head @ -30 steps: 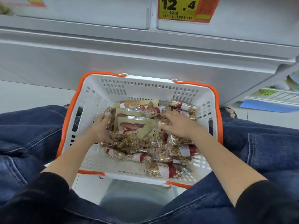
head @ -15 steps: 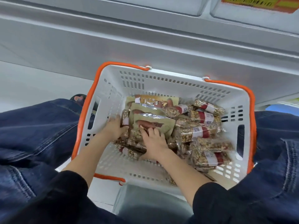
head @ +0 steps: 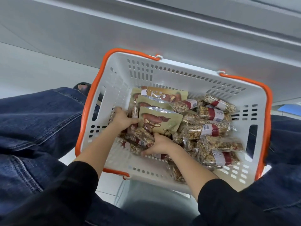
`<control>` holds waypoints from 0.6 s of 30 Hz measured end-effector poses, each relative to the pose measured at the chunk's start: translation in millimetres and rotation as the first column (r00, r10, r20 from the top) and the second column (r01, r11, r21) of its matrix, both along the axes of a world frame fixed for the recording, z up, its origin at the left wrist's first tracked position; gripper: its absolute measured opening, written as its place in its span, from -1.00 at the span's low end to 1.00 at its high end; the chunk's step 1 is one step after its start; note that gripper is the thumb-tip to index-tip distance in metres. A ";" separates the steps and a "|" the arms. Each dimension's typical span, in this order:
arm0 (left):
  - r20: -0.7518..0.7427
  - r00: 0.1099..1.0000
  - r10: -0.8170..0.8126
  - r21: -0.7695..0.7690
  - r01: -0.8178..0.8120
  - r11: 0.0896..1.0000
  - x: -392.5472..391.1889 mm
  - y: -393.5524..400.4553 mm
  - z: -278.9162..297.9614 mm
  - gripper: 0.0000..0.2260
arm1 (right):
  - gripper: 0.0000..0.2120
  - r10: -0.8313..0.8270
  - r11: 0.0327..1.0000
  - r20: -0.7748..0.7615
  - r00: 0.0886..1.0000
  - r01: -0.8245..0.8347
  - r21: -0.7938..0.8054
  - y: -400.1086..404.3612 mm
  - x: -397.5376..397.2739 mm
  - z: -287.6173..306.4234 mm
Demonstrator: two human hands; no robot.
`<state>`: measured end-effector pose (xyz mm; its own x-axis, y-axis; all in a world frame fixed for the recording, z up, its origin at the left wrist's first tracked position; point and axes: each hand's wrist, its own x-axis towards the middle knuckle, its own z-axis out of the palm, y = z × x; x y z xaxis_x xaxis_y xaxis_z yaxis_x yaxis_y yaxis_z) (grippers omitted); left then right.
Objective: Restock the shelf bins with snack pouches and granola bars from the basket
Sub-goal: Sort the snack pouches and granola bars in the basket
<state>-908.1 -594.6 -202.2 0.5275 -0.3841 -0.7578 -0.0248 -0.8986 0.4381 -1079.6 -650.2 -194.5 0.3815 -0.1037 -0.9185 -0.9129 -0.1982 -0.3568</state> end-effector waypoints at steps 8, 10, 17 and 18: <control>0.162 0.922 -0.352 0.227 0.312 0.923 -9.5 5.2 0.2 -0.25 | -0.26 -0.240 0.970 0.063 0.969 0.237 0.057 23.1 5.0 5.3; 0.199 0.925 -0.323 0.179 0.290 0.940 -14.2 9.0 3.4 -0.26 | -0.24 -0.162 0.979 0.079 0.984 0.170 -0.116 33.5 9.2 10.3; 0.234 0.962 -0.141 -0.046 0.156 0.987 -14.6 19.8 22.3 -0.37 | -0.13 0.064 0.947 0.033 0.997 -0.051 -0.317 45.5 32.1 21.7; 0.240 0.967 -0.079 -0.090 0.104 0.991 -14.5 20.6 26.1 -0.40 | -0.16 0.055 0.953 0.032 0.998 -0.043 -0.300 42.5 32.9 22.1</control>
<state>-922.6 -574.1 -176.1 0.6454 -0.5070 -0.5713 -0.2183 -0.8392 0.4981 -1046.7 -607.7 -172.4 0.4285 -0.3513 -0.8325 -0.8858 -0.3453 -0.3102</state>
